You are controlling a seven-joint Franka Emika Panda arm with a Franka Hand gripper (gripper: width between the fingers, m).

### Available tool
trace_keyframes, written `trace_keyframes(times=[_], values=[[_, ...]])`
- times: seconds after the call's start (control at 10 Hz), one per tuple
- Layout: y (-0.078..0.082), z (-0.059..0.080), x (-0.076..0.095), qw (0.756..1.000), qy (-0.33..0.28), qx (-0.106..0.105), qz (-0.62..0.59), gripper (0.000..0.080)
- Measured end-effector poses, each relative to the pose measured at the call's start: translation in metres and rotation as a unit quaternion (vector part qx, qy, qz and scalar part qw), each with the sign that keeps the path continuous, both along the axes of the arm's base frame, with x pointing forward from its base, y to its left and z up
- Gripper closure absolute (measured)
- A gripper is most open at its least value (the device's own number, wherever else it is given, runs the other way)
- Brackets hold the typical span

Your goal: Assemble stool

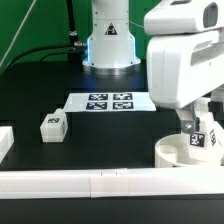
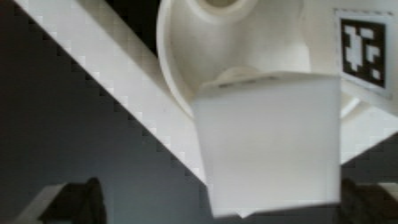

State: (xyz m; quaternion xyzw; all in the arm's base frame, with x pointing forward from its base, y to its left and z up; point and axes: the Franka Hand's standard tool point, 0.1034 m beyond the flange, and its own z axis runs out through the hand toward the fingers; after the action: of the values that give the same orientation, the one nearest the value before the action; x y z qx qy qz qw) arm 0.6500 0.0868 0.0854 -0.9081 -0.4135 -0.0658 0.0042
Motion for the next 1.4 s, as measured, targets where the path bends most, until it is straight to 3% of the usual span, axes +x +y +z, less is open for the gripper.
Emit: trace_keyframes(times=[0.2,0.5,0.7,1.1,1.3,1.4], values=[[-0.003,-0.013,-0.003,1.0,0.006,0.0,-0.007,0.015],[-0.002,-0.014,-0.004,1.0,0.008,0.002,-0.021,0.0162],[-0.002,-0.015,-0.004,0.997,0.013,0.008,-0.077,0.0462],[-0.001,-0.015,-0.004,0.976,0.021,0.024,-0.214,0.0462],[0.007,-0.017,-0.005,0.927,0.029,0.045,-0.37,0.0462],[0.012,-0.017,-0.006,0.879,0.037,0.058,-0.472,0.0462]])
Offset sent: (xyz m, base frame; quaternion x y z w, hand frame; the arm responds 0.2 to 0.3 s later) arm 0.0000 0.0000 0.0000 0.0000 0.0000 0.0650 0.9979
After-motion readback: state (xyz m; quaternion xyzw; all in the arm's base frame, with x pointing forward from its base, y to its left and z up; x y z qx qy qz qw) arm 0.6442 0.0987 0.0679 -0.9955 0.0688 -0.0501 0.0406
